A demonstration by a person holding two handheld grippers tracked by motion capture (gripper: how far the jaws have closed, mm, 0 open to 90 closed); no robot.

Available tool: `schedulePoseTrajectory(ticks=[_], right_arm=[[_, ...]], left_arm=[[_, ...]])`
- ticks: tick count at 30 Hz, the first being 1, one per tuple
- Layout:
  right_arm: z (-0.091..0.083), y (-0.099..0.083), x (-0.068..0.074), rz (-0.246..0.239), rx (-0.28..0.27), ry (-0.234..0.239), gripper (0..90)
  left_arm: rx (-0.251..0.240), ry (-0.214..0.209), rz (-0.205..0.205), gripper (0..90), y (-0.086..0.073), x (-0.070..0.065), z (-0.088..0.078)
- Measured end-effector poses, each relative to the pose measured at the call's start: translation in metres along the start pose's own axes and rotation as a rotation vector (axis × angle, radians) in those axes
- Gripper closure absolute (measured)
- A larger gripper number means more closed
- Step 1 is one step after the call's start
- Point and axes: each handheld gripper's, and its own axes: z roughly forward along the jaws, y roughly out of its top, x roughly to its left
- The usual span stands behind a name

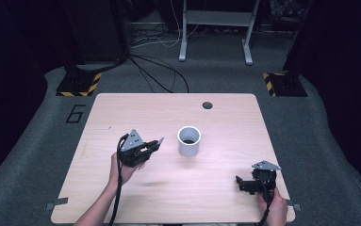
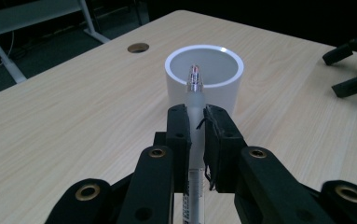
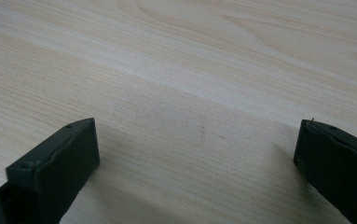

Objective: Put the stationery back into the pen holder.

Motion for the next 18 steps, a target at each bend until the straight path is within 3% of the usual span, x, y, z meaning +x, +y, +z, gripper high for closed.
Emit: schedulePoseTrajectory(ticks=[7, 18], right_arm=[[0.0, 0.0, 0.0, 0.002, 0.003, 0.002, 0.0], [0.0, 0.0, 0.0, 0.002, 0.003, 0.002, 0.0]], left_arm=[[-0.055, 0.015, 0.003, 80.6, 0.009, 0.003, 0.003], [-0.117, 0.006, 0.004, 80.6, 0.03, 0.005, 0.008]])
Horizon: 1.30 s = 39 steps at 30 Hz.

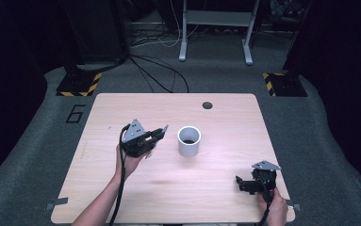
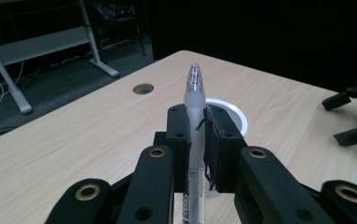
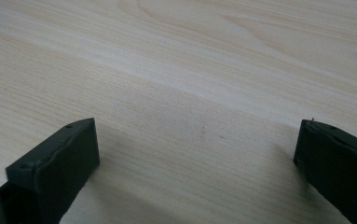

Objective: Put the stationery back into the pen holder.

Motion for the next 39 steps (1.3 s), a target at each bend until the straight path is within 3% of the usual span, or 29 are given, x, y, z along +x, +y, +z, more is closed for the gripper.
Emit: schedulePoseTrajectory(ticks=[14, 39], right_arm=[[0.0, 0.0, 0.0, 0.0, 0.0, 0.0, 0.0], [0.0, 0.0, 0.0, -0.003, -0.001, 0.0, 0.0]], left_arm=[[-0.104, 0.023, -0.012, 80.6, 0.021, 0.001, 0.013], [-0.231, 0.043, -0.002, 80.6, 0.05, -0.001, 0.04]])
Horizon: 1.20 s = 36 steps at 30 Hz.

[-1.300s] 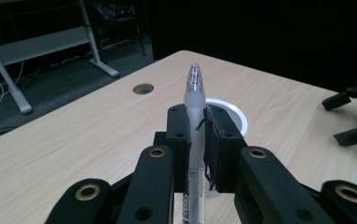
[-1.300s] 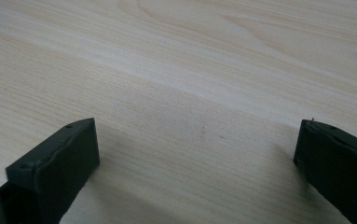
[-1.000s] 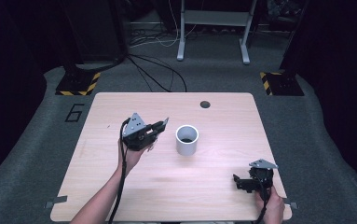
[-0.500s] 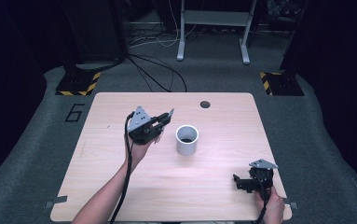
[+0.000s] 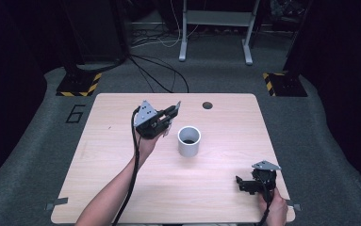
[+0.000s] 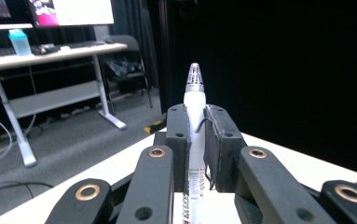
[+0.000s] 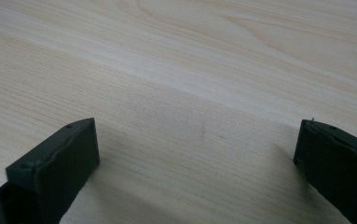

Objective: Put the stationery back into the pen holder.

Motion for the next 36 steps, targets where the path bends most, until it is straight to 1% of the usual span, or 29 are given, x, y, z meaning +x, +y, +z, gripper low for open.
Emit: schedulePoseTrajectory(ticks=[3, 7, 8, 10, 14, 16, 19, 24, 26, 27, 30, 32, 33, 34, 36], right_arm=[[0.0, 0.0, 0.0, 0.0, 0.0, 0.0, 0.0], [0.0, 0.0, 0.0, 0.001, 0.0, 0.0, 0.0], [0.0, 0.0, 0.0, 0.0, 0.0, 0.0, 0.0], [0.0, 0.0, 0.0, 0.0, 0.0, 0.0, 0.0], [0.0, 0.0, 0.0, 0.001, 0.0, 0.0, 0.0], [0.0, 0.0, 0.0, 0.004, 0.001, -0.001, 0.0], [0.0, 0.0, 0.0, 0.0, 0.0, 0.0, 0.0], [0.0, 0.0, 0.0, 0.0, 0.0, 0.0, 0.0], [0.0, 0.0, 0.0, -0.001, 0.0, 0.0, 0.0], [0.0, 0.0, 0.0, 0.0, 0.0, 0.0, 0.0], [0.0, 0.0, 0.0, 0.0, 0.0, 0.0, 0.0], [0.0, 0.0, 0.0, 0.0, 0.0, 0.0, 0.0], [0.0, 0.0, 0.0, -0.001, 0.0, 0.0, 0.0], [0.0, 0.0, 0.0, 0.0, 0.0, 0.0, 0.0], [0.0, 0.0, 0.0, 0.002, 0.001, 0.0, 0.0]], left_arm=[[-0.007, -0.01, -0.001, 80.6, 0.001, -0.001, 0.005], [-0.017, -0.006, 0.005, 80.5, 0.001, -0.002, 0.012], [-0.014, -0.01, -0.002, 80.5, 0.001, -0.003, 0.013], [-0.022, -0.017, -0.007, 80.6, 0.001, -0.003, 0.017], [-0.042, -0.01, -0.002, 80.6, 0.001, -0.004, 0.023], [-0.044, -0.011, -0.009, 80.5, 0.0, -0.005, 0.026], [-0.054, -0.002, -0.004, 80.6, -0.002, -0.005, 0.03], [-0.054, -0.001, -0.018, 80.6, -0.007, -0.006, 0.037], [-0.055, -0.003, -0.012, 80.5, -0.009, -0.005, 0.039], [-0.057, -0.002, -0.022, 80.5, -0.01, -0.006, 0.04], [-0.05, -0.002, -0.024, 80.5, -0.013, -0.006, 0.044], [-0.05, -0.002, -0.025, 80.5, -0.015, -0.007, 0.046], [-0.053, -0.005, -0.032, 80.5, -0.015, -0.007, 0.047], [-0.052, -0.002, -0.023, 80.5, -0.016, -0.007, 0.048], [-0.057, -0.005, -0.031, 80.5, -0.017, -0.008, 0.05]])
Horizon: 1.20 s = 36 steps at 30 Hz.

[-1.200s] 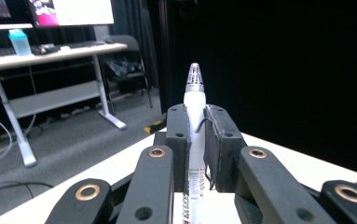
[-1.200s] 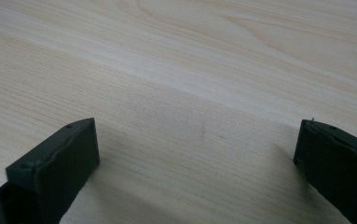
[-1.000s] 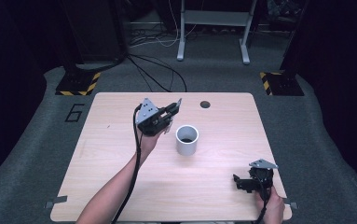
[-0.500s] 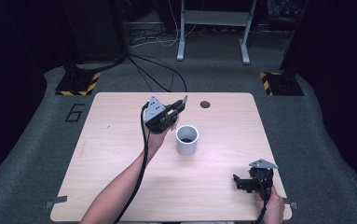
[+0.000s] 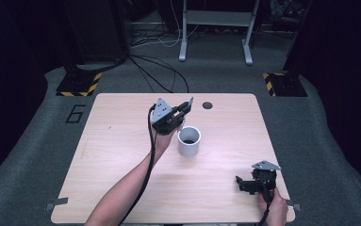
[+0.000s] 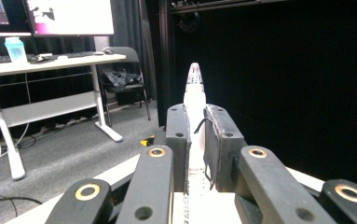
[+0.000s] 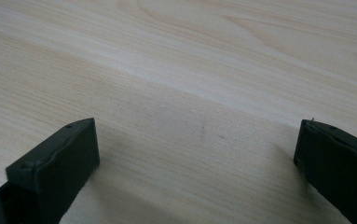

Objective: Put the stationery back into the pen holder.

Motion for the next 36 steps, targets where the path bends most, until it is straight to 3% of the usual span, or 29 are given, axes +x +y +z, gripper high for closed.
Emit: schedulePoseTrajectory(ticks=[9, 18, 21, 34, 36], right_arm=[[0.0, 0.0, 0.0, -0.002, -0.001, 0.0, 0.0], [0.0, 0.0, 0.0, 0.001, 0.0, 0.0, 0.0], [0.0, 0.0, 0.0, 0.008, -0.003, 0.001, 0.0], [0.0, 0.0, 0.0, -0.002, -0.001, 0.0, 0.0], [0.0, 0.0, 0.0, -0.002, -0.001, 0.0, 0.0]], left_arm=[[-0.008, -0.009, -0.004, 80.5, -0.006, -0.004, 0.008], [0.003, -0.01, -0.039, 80.5, -0.02, -0.002, 0.018], [0.012, -0.007, -0.06, 80.5, -0.026, -0.001, 0.021], [0.092, -0.01, -0.059, 80.4, -0.05, -0.001, 0.033], [0.1, -0.011, -0.078, 80.3, -0.054, -0.003, 0.033]])
